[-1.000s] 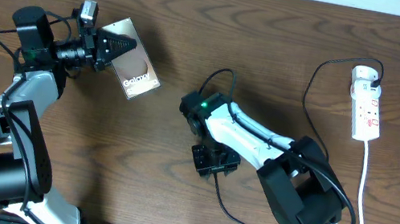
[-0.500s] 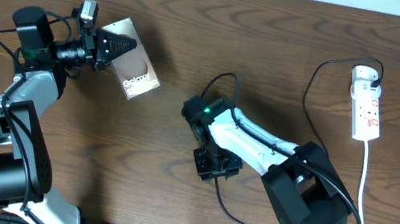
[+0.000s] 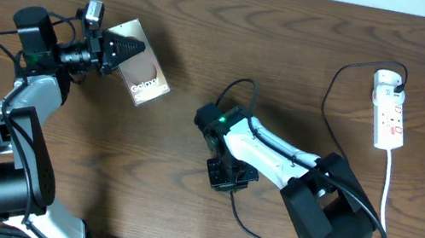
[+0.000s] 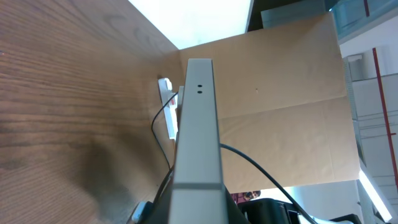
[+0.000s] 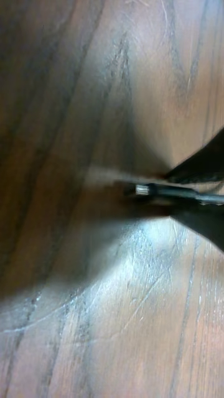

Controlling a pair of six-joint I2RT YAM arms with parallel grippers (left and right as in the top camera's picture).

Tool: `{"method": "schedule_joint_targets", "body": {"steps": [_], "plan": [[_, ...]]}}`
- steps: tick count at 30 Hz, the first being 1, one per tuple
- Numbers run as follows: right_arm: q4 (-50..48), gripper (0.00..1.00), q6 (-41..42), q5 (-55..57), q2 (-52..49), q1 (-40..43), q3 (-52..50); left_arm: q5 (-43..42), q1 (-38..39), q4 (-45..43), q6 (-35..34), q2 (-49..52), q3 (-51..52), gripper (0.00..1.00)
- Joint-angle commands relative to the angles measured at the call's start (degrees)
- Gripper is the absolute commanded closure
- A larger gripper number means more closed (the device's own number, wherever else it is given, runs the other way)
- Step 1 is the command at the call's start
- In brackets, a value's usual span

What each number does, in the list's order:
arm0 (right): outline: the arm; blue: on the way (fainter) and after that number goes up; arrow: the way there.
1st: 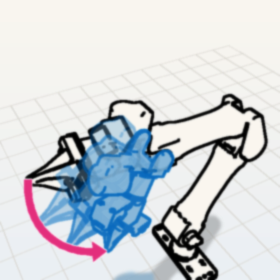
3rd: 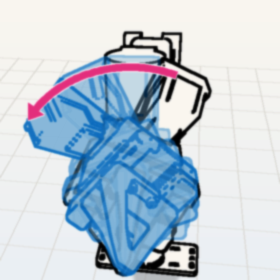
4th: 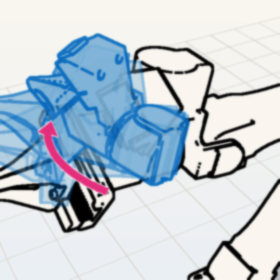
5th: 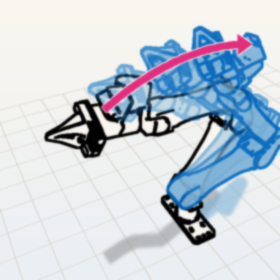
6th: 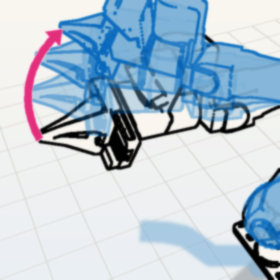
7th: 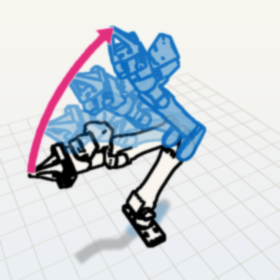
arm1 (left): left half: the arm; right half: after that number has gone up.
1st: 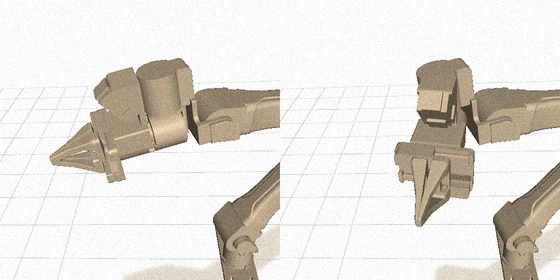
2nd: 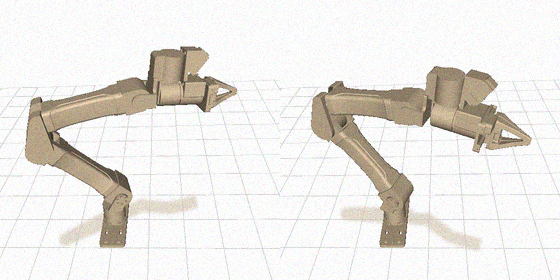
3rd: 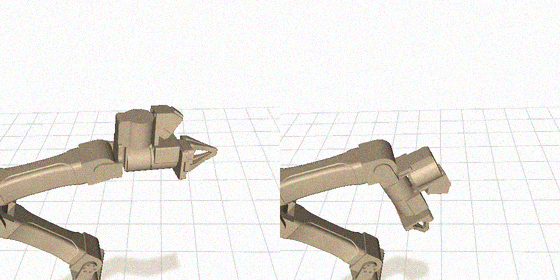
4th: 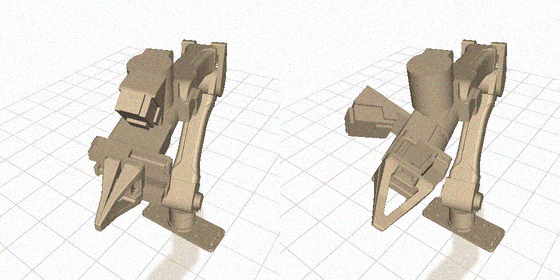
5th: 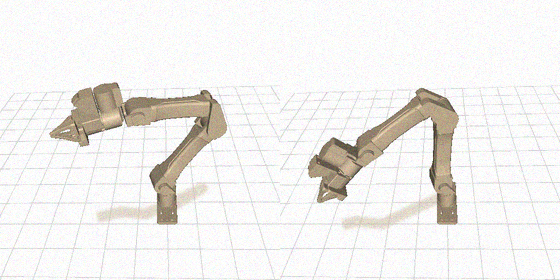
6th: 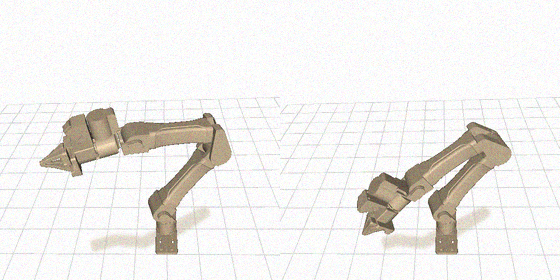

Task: Plug charger to phone and switch on socket
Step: 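Grasp the black cable's plug end on the table with the right gripper, then lift the cable plug with the right gripper toward the phone's bottom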

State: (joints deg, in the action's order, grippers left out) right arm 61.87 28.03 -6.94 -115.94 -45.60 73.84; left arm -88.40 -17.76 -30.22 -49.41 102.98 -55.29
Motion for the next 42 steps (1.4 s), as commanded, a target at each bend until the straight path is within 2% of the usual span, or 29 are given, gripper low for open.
{"method": "schedule_joint_targets", "body": {"steps": [1, 12, 19, 31, 36, 42], "plan": [[-2.97, 0.99, -0.44, -1.81, -3.65, -0.63, -2.4, -1.55, 0.04, -0.24, 0.96, -0.31, -0.33, 0.93], [-3.39, 0.99, -0.57, -2.56, -3.63, -0.61, -2.29, -1.53, 0.04, -0.26, 0.96, -0.31, -0.33, 0.93], [-0.39, 0.99, -7.34, -10.27, -1.49, 1.92, 3.43, -0.22, 0.04, -0.24, 0.94, -0.31, -0.33, 0.93], [0.96, 0.99, -29.83, -38.47, 12.9, 11.63, 16.13, 0.55, -2.75, -0.24, 0.44, -0.31, -0.33, 0.93], [1.05, 0.99, -41.79, -58.53, 14.88, 16.35, 16.11, 0.46, -4.42, -0.24, 0.02, -0.31, -0.33, 0.93], [0.07, 0.99, -43.54, -64.24, 11.76, 18.56, 16.04, 0.33, -4.44, -0.28, -2.16, -0.31, -0.33, 0.93]]}}
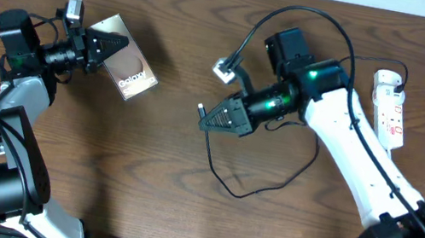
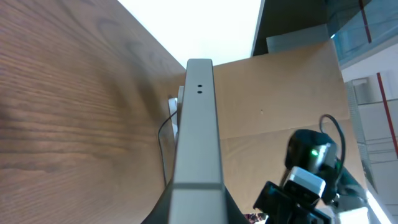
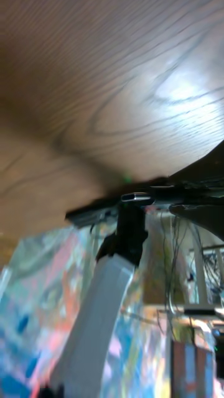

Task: Plug charger to phone and switch on socket
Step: 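Lift the cable plug with the right gripper toward the phone's bottom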

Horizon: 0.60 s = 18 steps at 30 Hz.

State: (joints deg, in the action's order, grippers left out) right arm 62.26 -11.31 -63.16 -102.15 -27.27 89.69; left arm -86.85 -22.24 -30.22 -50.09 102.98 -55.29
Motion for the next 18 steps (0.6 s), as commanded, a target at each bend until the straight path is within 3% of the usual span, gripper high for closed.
{"method": "schedule_joint_targets", "body": {"steps": [1, 18], "plan": [[-0.66, 0.99, -4.2, -8.9, -2.95, 0.11, 0.2, -1.27, 0.07, -0.28, -1.46, -0.31, -0.33, 0.93], [-12.9, 0.99, -1.68, -25.09, -19.23, -3.26, 0.2, -3.21, 1.38, -3.28, -6.16, -0.33, -0.35, 0.93]]}}
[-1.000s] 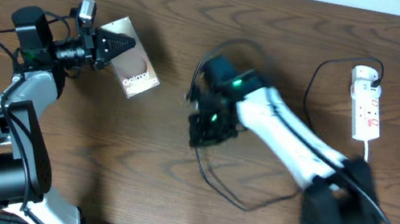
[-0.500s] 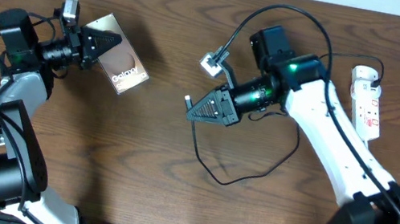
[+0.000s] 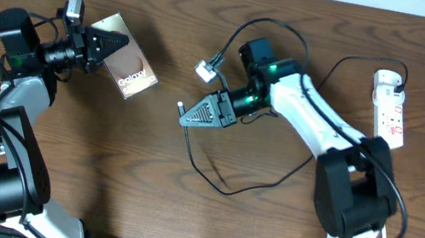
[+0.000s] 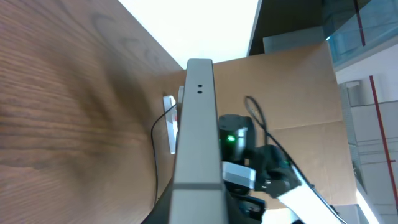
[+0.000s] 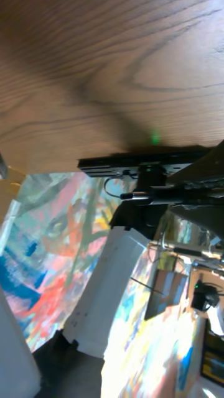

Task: Plug charger to phone and switch on socket
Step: 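Lift the cable plug with the right gripper toward the phone's bottom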

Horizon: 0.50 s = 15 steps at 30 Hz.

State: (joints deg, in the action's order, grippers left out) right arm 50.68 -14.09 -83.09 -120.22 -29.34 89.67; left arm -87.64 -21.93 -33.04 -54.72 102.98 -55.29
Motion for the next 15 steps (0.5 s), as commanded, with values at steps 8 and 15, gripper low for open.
{"method": "schedule_joint_targets", "body": {"steps": [8, 15], "plan": [[-5.53, 0.99, 5.03, -5.11, -1.66, -2.58, 0.22, -2.43, 5.86, -2.43, -1.53, -0.33, -0.35, 0.93], [-5.51, 0.99, 5.03, -4.39, -1.66, -2.58, 0.22, -2.43, 6.27, -2.6, -1.55, -0.33, -0.35, 0.93]]}}
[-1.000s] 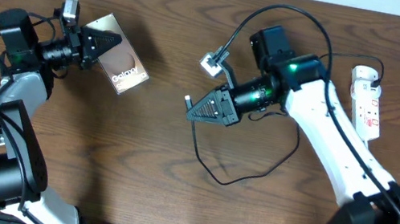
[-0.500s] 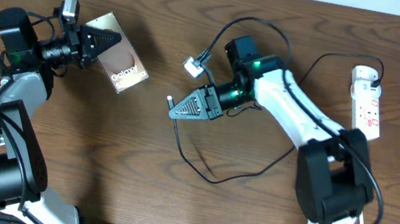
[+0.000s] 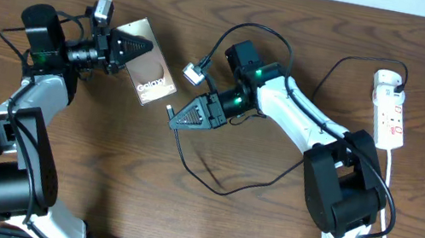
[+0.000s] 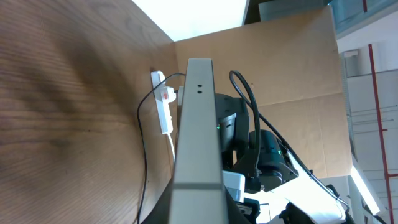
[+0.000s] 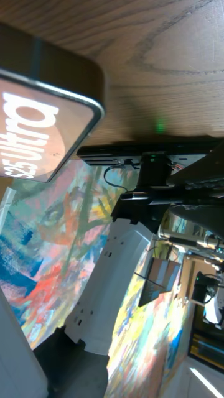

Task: Plug charger to phone and switch on socket

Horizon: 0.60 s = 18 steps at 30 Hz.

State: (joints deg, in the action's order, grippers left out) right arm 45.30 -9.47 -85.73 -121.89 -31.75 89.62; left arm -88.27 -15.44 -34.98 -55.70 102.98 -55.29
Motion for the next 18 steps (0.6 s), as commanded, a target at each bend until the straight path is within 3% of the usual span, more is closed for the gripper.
{"method": "schedule_joint_targets", "body": {"steps": [1, 18], "plan": [[-0.15, 0.99, 0.42, -1.64, 0.0, -0.17, 0.26, -1.79, -0.22, -0.66, -0.57, -0.33, -0.35, 0.92], [-0.13, 0.99, 0.44, -0.22, 0.0, -0.17, 0.26, -1.79, 1.18, -0.66, -1.18, -0.33, -0.33, 0.93]]}}
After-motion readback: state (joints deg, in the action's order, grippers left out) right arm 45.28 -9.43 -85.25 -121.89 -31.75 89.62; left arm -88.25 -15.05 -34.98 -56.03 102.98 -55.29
